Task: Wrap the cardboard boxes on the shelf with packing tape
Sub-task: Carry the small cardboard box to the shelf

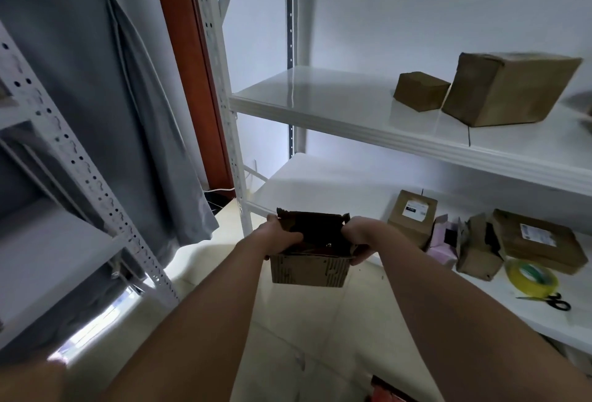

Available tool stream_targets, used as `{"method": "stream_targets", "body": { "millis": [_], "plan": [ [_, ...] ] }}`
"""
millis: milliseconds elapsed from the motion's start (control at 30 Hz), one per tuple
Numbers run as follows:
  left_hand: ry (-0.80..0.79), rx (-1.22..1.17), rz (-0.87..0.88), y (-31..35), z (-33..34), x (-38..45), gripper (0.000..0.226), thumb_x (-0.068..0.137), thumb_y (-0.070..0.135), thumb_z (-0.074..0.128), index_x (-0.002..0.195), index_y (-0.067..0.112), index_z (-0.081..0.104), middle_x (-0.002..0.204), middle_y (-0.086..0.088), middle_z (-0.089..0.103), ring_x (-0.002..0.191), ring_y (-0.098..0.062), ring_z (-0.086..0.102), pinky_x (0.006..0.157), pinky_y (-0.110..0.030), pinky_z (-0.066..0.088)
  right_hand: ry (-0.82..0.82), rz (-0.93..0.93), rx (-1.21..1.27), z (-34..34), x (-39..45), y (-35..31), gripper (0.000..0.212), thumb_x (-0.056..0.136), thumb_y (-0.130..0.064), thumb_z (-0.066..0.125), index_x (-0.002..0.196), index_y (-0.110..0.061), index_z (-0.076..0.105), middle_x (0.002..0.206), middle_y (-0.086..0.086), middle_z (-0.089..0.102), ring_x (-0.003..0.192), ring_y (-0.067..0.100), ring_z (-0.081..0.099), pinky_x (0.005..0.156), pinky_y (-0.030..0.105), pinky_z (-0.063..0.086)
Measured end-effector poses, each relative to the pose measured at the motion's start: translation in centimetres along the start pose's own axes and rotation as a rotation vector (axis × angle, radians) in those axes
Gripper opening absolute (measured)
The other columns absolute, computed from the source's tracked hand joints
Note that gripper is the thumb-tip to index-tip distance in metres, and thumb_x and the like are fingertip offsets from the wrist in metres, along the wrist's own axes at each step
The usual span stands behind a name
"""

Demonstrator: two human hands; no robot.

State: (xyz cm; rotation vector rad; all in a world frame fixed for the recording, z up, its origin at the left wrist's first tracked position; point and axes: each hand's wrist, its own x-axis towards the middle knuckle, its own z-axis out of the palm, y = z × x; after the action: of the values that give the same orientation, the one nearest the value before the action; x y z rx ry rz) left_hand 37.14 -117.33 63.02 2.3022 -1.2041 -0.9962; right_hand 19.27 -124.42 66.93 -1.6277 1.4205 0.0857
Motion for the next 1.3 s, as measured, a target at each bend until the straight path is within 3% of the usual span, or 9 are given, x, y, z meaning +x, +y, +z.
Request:
{"method": "stream_targets", "body": {
  "millis": [133,267,400,533,667,767,900,1000,1300],
  "plan": [
    [-0.016,-0.015,0.016,0.8,-0.2,2.0,0.08,0.084,0.046,0.061,0.143,0.009,0.021,0.115,-0.009,0.053,0.102,-0.025,0.057,0.078,-0.035,0.055,0.004,0.012,0.01,-1.0,1.6,-0.5,0.022,0.092,-0.002,0.037,0.078,0.0,0.055,0.066,0.015,0.063,0.039,0.021,0.063,0.038,0.025,0.05],
    [-0.044,-0.011,0.019,2.1,0.2,4.2,0.078,0.083,0.048,0.06,0.141,0.011,0.023,0.098,-0.002,0.052,0.087,-0.018,0.055,0.064,-0.03,0.051,0.009,0.042,-0.007,-2.6,3.6,-0.4,0.023,0.093,-0.005,0.037,0.081,0.0,0.055,0.07,0.016,0.064,0.045,0.023,0.065,0.048,0.03,0.058],
    [-0.063,-0.003,0.043,4.5,1.1,7.4,0.076,0.082,0.046,0.062,0.138,0.011,0.026,0.107,-0.006,0.053,0.096,-0.024,0.057,0.06,-0.029,0.049,0.031,0.06,0.0,-4.9,6.2,0.4,0.022,0.095,-0.005,0.036,0.086,0.001,0.055,0.08,0.019,0.064,0.055,0.025,0.065,0.052,0.03,0.058],
    [-0.096,0.025,0.051,7.6,2.7,11.3,0.079,0.082,0.046,0.062,0.141,0.01,0.023,0.118,-0.011,0.054,0.106,-0.028,0.057,0.078,-0.036,0.054,0.022,0.088,0.043,-8.0,9.5,1.9,0.022,0.096,-0.004,0.035,0.093,0.002,0.056,0.084,0.019,0.063,0.06,0.026,0.065,0.057,0.032,0.058],
    [-0.11,0.032,0.038,10.2,4.0,14.8,0.081,0.083,0.048,0.062,0.143,0.01,0.022,0.122,-0.012,0.053,0.11,-0.029,0.056,0.087,-0.038,0.052,-0.003,0.113,0.047,-11.0,12.7,2.7,0.023,0.097,-0.006,0.037,0.086,0.001,0.056,0.08,0.017,0.061,0.064,0.026,0.063,0.06,0.033,0.057],
    [-0.101,0.003,0.025,11.4,4.7,16.9,0.081,0.084,0.048,0.062,0.143,0.01,0.022,0.125,-0.012,0.051,0.113,-0.03,0.053,0.088,-0.038,0.05,-0.014,0.106,0.034,-12.7,15.1,2.7,0.022,0.098,-0.007,0.038,0.09,0.002,0.056,0.087,0.019,0.061,0.065,0.027,0.063,0.056,0.032,0.056],
    [-0.09,-0.006,0.003,12.4,4.9,18.7,0.078,0.084,0.048,0.061,0.141,0.01,0.025,0.125,-0.011,0.051,0.112,-0.029,0.053,0.084,-0.035,0.049,-0.027,0.114,0.035,-14.1,17.1,2.3,0.023,0.099,-0.006,0.038,0.085,0.001,0.054,0.08,0.018,0.06,0.058,0.026,0.063,0.045,0.029,0.054],
    [-0.09,-0.007,-0.004,12.7,4.7,19.5,0.073,0.085,0.047,0.059,0.142,0.013,0.028,0.128,-0.012,0.051,0.115,-0.03,0.052,0.091,-0.038,0.049,-0.024,0.121,0.051,-14.3,17.9,2.3,0.021,0.098,-0.007,0.039,0.089,0.002,0.055,0.079,0.017,0.06,0.052,0.024,0.063,0.041,0.026,0.052],
    [-0.088,0.024,0.047,13.7,4.6,20.6,0.066,0.084,0.046,0.058,0.138,0.015,0.036,0.127,-0.011,0.054,0.114,-0.029,0.053,0.097,-0.041,0.046,0.021,0.108,0.097,-14.6,17.9,2.8,0.014,0.096,-0.004,0.043,0.092,0.002,0.055,0.085,0.021,0.062,0.051,0.023,0.063,0.042,0.027,0.053]
  ]
}}
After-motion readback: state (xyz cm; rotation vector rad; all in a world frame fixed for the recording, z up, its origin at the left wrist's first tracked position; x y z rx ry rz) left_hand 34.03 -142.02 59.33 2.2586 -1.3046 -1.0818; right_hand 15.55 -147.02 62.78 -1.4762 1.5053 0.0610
